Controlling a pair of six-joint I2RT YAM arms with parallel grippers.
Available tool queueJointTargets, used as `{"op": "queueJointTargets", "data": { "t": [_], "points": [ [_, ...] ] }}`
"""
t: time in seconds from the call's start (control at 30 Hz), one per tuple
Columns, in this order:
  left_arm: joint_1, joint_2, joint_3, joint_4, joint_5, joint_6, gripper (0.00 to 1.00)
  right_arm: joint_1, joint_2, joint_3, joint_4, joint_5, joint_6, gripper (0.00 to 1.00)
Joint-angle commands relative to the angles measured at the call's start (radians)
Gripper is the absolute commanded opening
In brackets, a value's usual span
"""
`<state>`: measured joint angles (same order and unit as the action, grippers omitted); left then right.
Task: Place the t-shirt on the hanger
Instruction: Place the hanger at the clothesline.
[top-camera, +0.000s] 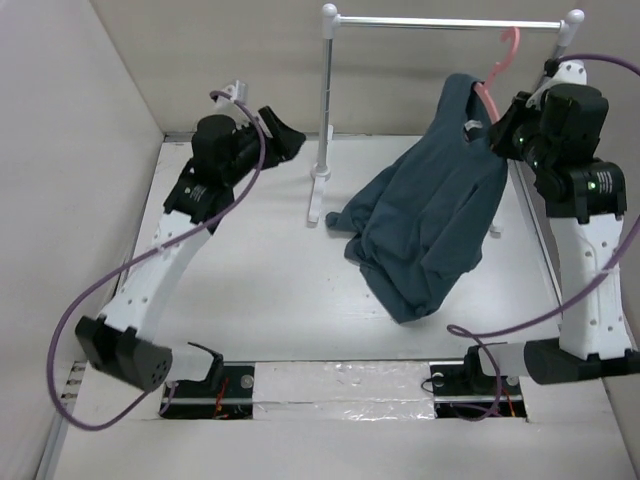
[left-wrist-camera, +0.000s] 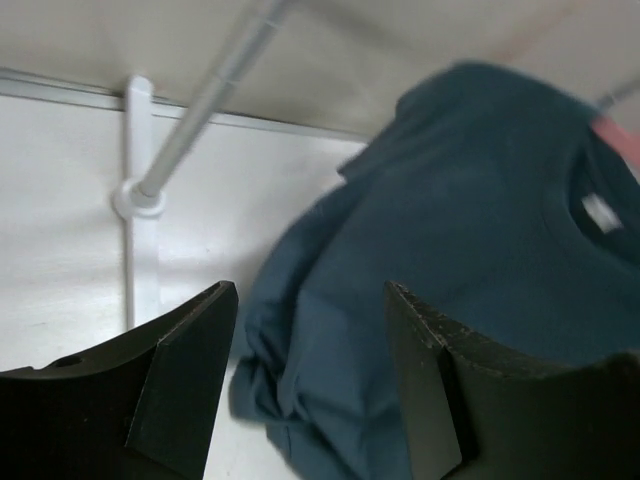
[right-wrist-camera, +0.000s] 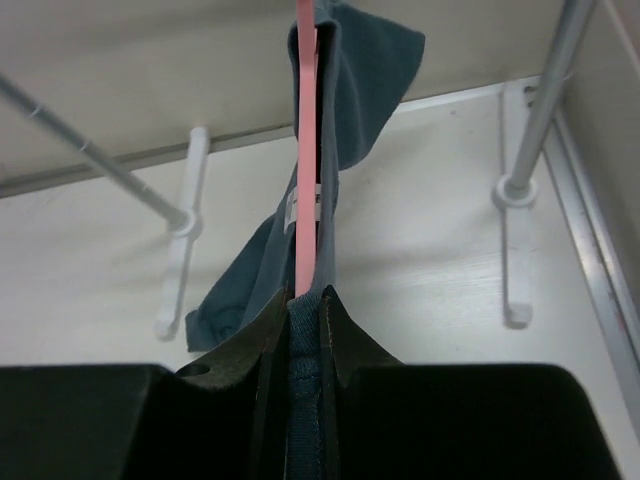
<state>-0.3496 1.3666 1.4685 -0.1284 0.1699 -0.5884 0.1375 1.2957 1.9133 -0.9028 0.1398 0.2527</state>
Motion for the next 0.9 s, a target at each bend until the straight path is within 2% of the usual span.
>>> {"op": "queueJointTargets", "data": {
  "t": [0.0, 0.13, 0.4, 0.73, 0.87],
  "points": [
    [-0.127, -0.159, -0.052, -0.048, -0.079, 0.156, 0.57, -0.084, 0.051, 0.102, 0.159, 0.006, -0.039, 0.0],
    [-0.14, -0.282, -0.192, -0.037, -0.05, 0.147, 0.61, -0.136, 0.109, 0.138, 0.185, 0.018, -0.049, 0.0],
    [-0.153, -0.382, -0.247, -0.051, -0.049, 0.186, 0.61, -0.199, 0.218, 0.208, 0.242, 0.032, -0.058, 0.0],
    [-0.196, -0.406, -0.295, -0.06, -0.113, 0.245, 0.61, -0.222, 0.182, 0.213, 0.269, 0.003, -0.05, 0.0],
    [-0.219, -0.394, -0.29, -0.051, -0.141, 0.26, 0.61, -0.248, 0.232, 0.23, 0.248, -0.022, -0.059, 0.0]
  ]
}}
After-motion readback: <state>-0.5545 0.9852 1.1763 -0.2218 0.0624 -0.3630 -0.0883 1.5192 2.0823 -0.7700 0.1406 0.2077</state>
